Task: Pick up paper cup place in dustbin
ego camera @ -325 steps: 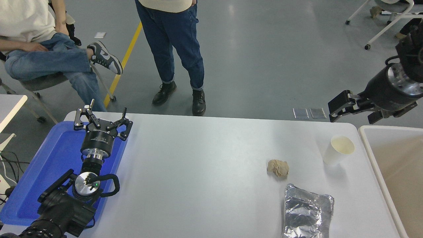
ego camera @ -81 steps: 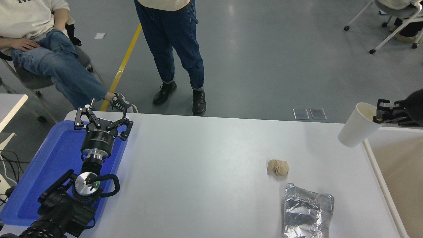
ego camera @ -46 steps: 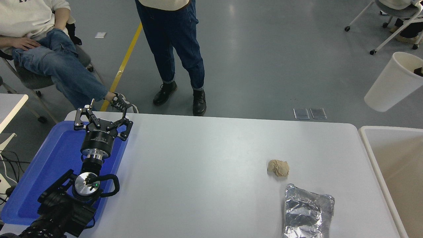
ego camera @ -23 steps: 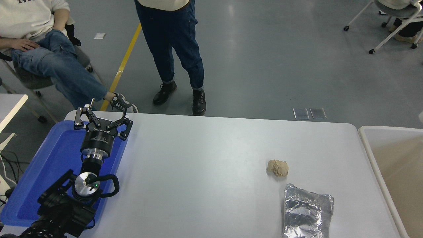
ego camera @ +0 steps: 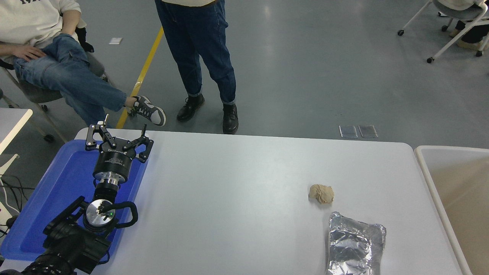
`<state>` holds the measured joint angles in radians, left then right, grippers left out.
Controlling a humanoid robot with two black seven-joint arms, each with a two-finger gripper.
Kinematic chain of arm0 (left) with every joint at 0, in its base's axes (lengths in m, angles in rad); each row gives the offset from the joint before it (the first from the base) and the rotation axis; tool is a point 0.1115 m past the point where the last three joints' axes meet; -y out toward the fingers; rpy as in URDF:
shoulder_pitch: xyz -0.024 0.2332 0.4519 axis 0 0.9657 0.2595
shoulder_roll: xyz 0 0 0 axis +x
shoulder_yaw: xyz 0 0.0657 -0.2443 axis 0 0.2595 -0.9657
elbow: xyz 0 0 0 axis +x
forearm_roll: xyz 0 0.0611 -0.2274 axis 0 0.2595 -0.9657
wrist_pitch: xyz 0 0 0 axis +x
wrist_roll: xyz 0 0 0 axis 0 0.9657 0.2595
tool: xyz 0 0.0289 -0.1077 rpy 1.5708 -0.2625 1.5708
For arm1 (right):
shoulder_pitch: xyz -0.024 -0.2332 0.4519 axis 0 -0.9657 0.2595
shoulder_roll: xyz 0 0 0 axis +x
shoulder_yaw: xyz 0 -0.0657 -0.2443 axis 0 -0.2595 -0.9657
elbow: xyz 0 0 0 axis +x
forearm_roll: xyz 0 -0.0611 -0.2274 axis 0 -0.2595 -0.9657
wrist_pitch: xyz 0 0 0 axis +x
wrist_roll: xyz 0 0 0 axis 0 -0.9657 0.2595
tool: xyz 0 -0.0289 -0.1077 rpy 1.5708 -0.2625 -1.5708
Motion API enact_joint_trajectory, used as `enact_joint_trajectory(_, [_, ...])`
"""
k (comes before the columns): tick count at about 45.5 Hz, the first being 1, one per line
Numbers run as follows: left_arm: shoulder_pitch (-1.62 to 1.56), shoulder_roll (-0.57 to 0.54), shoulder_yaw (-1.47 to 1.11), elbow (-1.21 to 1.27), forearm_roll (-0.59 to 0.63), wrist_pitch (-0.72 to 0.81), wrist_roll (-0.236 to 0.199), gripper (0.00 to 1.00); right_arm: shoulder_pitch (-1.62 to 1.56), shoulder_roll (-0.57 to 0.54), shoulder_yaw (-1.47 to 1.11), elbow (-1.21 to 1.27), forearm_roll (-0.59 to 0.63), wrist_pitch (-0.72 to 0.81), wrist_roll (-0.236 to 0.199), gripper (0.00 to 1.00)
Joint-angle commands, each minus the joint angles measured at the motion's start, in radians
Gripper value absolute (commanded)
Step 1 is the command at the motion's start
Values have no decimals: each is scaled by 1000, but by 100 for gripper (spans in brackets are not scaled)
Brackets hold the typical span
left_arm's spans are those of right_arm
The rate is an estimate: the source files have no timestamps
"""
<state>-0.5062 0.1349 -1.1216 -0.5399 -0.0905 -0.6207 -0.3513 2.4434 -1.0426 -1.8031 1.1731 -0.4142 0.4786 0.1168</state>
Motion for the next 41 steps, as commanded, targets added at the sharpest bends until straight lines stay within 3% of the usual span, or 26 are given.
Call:
enact_joint_trajectory(1, [1,0,0,0,0,1,0,100,-306,-11,184,-133,14,-75,1,0])
enact_joint_trajectory(20, [1,0,-1,0,0,1,-2,100,-1134,-25,915,-547,12,-101,1,0])
enact_joint_trajectory(33, [1,0,-1,0,0,1,-2,100,-1552,165,1180,-895,12,-107,1,0])
enact_joint_trajectory(41, [1,0,0,0,-2,1,-2,100,-1650,233,1231,-957,14,-225,1,0])
